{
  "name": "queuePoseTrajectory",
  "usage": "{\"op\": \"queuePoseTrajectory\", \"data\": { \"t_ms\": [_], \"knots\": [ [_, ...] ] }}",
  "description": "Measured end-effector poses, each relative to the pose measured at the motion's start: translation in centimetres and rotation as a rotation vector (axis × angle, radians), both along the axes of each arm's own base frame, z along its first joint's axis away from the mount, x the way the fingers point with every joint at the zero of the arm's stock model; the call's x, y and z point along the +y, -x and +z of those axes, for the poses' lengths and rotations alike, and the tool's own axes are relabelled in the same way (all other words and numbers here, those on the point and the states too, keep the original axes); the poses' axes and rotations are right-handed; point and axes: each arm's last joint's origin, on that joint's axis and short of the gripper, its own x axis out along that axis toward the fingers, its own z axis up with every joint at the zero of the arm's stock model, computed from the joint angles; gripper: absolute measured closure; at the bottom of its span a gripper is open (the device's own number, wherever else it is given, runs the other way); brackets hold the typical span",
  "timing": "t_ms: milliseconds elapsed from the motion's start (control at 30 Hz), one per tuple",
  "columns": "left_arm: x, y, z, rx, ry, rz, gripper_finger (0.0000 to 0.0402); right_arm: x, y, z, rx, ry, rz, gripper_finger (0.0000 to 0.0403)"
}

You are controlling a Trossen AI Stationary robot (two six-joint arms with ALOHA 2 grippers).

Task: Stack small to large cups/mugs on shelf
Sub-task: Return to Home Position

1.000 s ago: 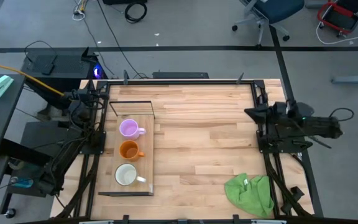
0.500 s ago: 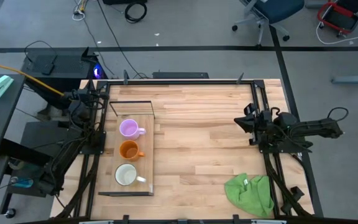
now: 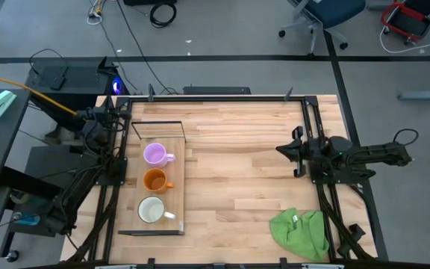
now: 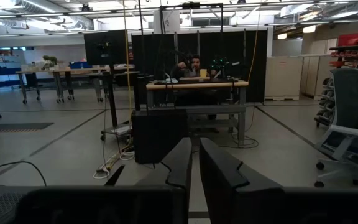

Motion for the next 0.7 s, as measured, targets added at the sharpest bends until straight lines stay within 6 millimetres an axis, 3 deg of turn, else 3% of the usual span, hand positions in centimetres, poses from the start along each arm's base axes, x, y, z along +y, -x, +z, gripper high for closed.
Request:
{"op": "queuePoseTrajectory", "data": {
  "t_ms": [267, 700],
  "knots": [
    [0.00, 0.00, 0.00, 0.000, 0.000, 0.000, 0.0372, 0.01, -0.14, -0.97, 0.104, 0.013, -0.001, 0.0388],
    [0.00, 0.00, 0.00, 0.000, 0.000, 0.000, 0.0363, 0.01, -0.14, -1.01, 0.108, 0.013, -0.001, 0.0387]
  ]
}}
